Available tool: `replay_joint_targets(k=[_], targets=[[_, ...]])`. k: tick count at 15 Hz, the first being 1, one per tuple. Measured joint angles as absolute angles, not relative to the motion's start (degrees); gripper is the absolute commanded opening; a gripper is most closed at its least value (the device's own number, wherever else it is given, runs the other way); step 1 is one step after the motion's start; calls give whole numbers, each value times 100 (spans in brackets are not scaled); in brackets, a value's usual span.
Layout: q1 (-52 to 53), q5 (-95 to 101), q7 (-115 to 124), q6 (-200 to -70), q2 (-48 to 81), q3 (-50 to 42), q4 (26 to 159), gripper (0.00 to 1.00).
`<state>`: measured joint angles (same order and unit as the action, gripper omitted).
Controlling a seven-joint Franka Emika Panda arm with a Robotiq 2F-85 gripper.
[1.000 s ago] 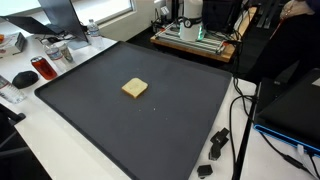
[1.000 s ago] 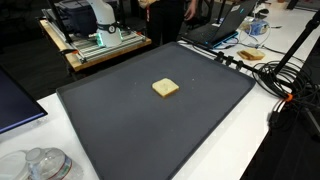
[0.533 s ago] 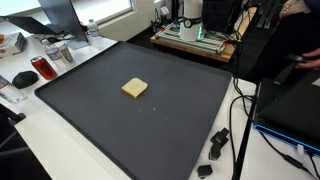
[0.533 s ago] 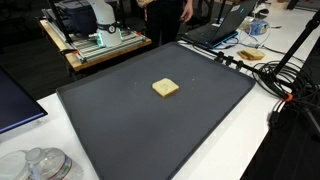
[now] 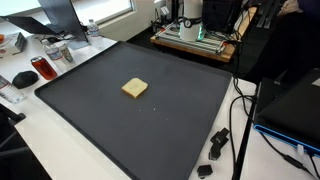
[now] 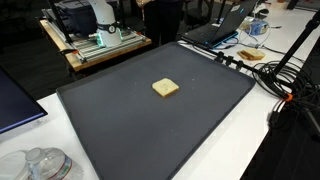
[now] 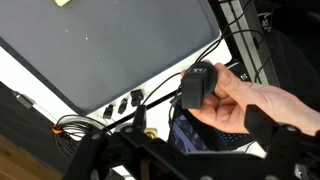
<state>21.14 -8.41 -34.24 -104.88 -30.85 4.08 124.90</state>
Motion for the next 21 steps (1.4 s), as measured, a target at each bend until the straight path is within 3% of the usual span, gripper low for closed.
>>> replay_joint_targets(k=[3,7,11,12,14,21], targets=[[2113,-897,-3867,-10488,-3075,289,12490,59],[2094,-916,-4251,-10487,-3031,127,12490,33],[2067,-963,-4404,-10487,-2987,81,12490,22],[2062,-968,-4418,-10488,-2975,81,12488,24],[2053,-987,-4437,-10488,-2952,81,12482,6],[2041,-1014,-4441,-10487,-2932,81,12462,5]])
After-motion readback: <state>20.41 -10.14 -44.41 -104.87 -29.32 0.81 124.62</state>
